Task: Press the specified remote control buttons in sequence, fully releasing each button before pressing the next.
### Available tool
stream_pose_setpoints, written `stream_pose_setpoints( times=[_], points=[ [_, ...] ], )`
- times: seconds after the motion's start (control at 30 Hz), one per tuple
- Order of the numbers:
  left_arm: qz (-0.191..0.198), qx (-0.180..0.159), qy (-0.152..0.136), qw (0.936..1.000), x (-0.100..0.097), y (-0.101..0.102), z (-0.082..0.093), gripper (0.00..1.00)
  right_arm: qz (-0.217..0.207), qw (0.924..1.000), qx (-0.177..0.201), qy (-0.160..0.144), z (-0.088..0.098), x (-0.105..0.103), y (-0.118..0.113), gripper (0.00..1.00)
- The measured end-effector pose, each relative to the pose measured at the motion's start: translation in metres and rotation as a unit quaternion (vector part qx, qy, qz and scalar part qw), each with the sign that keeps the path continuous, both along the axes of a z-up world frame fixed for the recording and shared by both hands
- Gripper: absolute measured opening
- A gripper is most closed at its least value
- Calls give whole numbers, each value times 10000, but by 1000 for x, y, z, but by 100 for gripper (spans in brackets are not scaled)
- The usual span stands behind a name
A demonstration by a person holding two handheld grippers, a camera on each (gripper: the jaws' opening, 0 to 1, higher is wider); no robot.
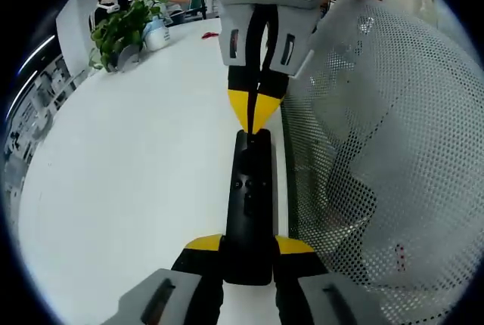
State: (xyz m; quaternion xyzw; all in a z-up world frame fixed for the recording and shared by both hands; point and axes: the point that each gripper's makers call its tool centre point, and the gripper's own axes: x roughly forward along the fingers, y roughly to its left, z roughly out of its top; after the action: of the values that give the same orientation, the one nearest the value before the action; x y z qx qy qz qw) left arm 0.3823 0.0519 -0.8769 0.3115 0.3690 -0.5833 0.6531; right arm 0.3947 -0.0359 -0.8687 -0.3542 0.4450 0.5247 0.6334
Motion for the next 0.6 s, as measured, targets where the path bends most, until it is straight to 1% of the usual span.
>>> stream_pose_setpoints(
  times=[0.23, 0.4, 0.6],
  points=[
    [-7, -8, 2, 10000, 0, 0, 0, 24, 105, 9998, -138, -26, -1, 0, 1, 0],
    [-4, -20, 7, 10000, 0, 0, 0, 24, -61, 9994, -311, 146, -2, 2, 1, 0],
    [-5, -31, 17, 10000, 1, 0, 0, 24, -128, 9985, -496, 168, -3, 1, 1, 0]
  ],
)
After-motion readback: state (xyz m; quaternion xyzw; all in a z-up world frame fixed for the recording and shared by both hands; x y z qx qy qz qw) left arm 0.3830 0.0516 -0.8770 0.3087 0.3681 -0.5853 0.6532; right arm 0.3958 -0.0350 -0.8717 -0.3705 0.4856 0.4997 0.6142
